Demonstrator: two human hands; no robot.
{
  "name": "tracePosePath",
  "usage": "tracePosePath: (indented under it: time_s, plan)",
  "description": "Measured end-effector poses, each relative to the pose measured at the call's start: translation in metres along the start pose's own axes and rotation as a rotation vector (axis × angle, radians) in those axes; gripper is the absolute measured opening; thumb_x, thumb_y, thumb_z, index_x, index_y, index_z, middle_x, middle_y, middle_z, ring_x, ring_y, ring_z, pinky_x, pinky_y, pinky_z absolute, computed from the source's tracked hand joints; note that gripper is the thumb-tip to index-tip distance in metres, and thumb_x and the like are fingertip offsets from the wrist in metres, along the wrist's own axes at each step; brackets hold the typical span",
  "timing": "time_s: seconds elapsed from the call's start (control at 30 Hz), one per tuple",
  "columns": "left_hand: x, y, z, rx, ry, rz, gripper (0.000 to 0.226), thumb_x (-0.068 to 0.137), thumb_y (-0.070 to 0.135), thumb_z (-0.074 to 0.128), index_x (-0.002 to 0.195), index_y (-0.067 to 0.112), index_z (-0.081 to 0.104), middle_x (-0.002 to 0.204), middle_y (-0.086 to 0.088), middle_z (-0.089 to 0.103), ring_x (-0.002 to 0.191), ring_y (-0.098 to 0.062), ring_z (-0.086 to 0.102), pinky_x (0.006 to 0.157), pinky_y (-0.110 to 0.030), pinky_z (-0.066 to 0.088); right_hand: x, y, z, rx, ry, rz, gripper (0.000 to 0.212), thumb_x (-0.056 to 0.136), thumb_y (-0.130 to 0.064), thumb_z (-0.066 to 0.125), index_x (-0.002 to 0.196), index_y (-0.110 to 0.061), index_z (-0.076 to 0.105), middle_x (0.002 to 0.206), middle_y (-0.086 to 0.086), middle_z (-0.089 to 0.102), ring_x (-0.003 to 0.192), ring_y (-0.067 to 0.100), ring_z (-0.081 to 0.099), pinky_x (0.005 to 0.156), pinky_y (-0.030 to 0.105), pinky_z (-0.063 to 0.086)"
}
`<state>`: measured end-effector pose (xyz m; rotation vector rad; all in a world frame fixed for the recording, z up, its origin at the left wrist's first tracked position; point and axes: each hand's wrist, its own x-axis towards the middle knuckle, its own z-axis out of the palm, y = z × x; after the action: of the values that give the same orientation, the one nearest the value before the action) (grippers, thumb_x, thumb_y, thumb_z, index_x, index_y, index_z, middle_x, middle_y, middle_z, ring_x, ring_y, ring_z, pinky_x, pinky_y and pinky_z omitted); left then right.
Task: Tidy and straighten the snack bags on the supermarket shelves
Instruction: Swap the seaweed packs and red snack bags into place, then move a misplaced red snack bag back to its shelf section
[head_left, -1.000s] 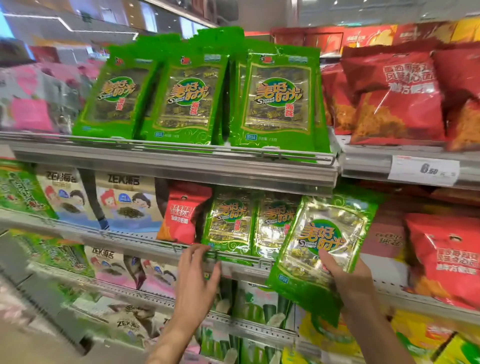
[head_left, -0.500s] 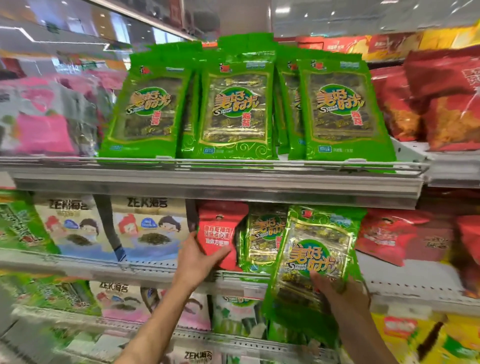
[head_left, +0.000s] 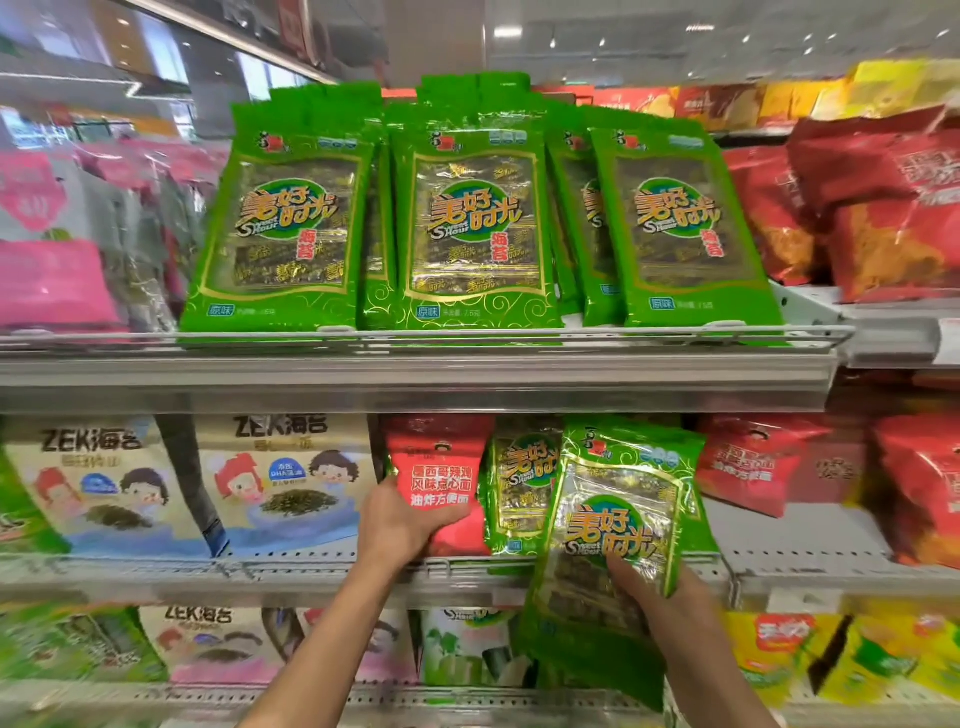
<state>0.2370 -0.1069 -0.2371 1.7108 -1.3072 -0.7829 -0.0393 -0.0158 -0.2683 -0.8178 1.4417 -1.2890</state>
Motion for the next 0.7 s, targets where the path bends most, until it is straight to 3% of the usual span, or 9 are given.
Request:
tracePosePath:
  time_s: [0.1,0.17,0.27,0.37,0.57,0.7]
  plan:
    - [0.001,0.004,-0.001,-0.056,-0.002,-0.003,0.064,0.044,0.034,0.100,0.096,0.018,0.067,0.086,0.004,0.075,0.080,-0.016,0.073,0.076,-0.040,0.061,0.000,-0.003,0.001,0.004,-0.007,0.011,0.073,0.053,-0.058,0.086,0.114,-0.024,0.064,0.110,0.011,0.075,0.108,0.038,0.067,0.098,0.063,0.051]
    - [-0.001,0.007,-0.001,-0.094,0.006,0.008,0.067,0.043,0.031,0.101,0.098,0.018,0.064,0.088,0.003,0.075,0.084,-0.016,0.073,0.080,-0.039,0.061,-0.001,-0.006,0.001,0.007,-0.009,-0.004,0.079,0.052,-0.059,0.086,0.119,-0.024,0.062,0.120,0.011,0.072,0.117,0.037,0.063,0.104,0.064,0.046]
    - [-0.008,0.011,-0.003,-0.173,0.015,0.030,0.081,0.044,0.028,0.101,0.110,0.011,0.059,0.099,-0.002,0.074,0.092,-0.019,0.071,0.089,-0.043,0.058,0.003,-0.010,0.001,0.047,-0.002,-0.023,0.113,0.062,-0.056,0.088,0.154,-0.021,0.032,0.158,0.014,0.041,0.142,0.038,0.042,0.114,0.063,0.035]
    - [-0.019,0.014,-0.015,-0.204,0.031,0.037,0.080,0.043,0.031,0.101,0.108,0.015,0.057,0.100,-0.002,0.074,0.090,-0.016,0.071,0.088,-0.040,0.058,0.009,-0.018,0.004,0.017,0.004,-0.047,0.127,0.065,-0.055,0.085,0.162,-0.024,0.009,0.169,0.006,0.013,0.152,0.033,0.021,0.119,0.056,0.024]
    - [-0.064,0.004,-0.051,-0.299,-0.008,-0.009,0.094,0.026,0.046,0.099,0.107,0.018,0.063,0.090,0.006,0.078,0.084,-0.011,0.074,0.082,-0.037,0.060,0.027,-0.033,0.035,-0.042,-0.028,-0.133,0.129,0.064,-0.057,0.081,0.162,-0.015,0.008,0.169,0.011,0.015,0.152,0.033,0.022,0.118,0.052,0.025]
    - [-0.094,-0.024,-0.071,-0.326,-0.027,-0.081,0.080,0.034,0.031,0.099,0.105,0.016,0.064,0.090,0.005,0.078,0.081,-0.012,0.075,0.071,-0.027,0.059,0.042,-0.042,0.083,-0.091,-0.073,-0.192,0.117,0.077,-0.053,0.080,0.161,-0.011,0.011,0.168,0.012,0.019,0.151,0.034,0.026,0.119,0.048,0.027]
